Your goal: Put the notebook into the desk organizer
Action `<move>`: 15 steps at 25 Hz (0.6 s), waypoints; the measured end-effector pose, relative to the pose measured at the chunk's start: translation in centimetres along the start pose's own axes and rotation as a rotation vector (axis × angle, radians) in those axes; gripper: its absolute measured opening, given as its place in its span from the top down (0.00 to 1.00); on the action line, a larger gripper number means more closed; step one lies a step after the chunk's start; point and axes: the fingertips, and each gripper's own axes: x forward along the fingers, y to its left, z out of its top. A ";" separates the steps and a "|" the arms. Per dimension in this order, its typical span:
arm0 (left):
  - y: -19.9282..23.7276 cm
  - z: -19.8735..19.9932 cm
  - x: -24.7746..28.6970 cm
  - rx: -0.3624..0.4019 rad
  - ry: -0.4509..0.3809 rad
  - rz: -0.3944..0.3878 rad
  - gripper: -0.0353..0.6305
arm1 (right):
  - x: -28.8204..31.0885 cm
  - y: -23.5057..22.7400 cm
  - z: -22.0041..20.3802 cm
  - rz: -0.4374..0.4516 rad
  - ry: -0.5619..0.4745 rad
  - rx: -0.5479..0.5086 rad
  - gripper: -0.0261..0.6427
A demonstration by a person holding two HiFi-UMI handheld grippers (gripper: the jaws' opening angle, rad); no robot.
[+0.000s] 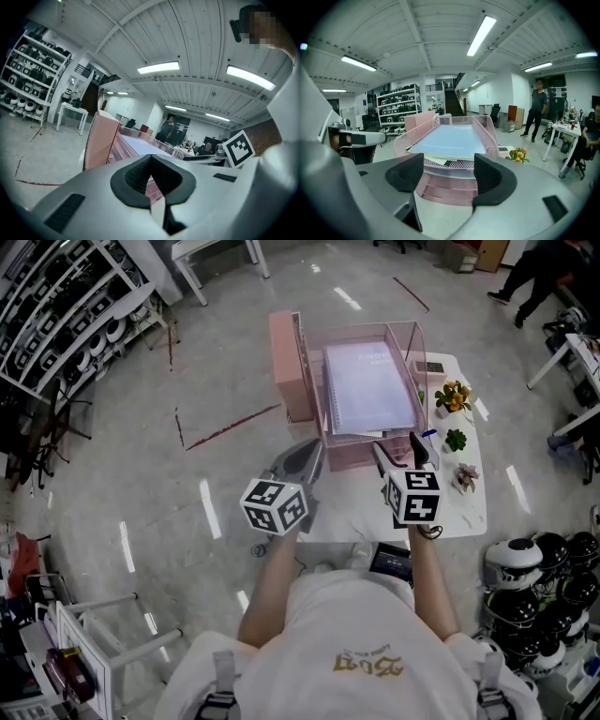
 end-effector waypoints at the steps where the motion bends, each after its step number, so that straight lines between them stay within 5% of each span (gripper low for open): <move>1: -0.2 0.1 -0.2 0.004 -0.001 -0.003 0.92 | -0.4 0.2 0.1 0.002 -0.013 0.010 0.46; 12: -0.7 -0.9 -2.4 0.014 -0.003 -0.011 0.92 | -4.8 3.5 -0.3 0.141 -0.144 0.192 0.71; 15: -0.8 -1.2 -2.9 0.020 -0.005 -0.011 0.92 | -6.0 3.6 -0.8 0.147 -0.161 0.239 0.87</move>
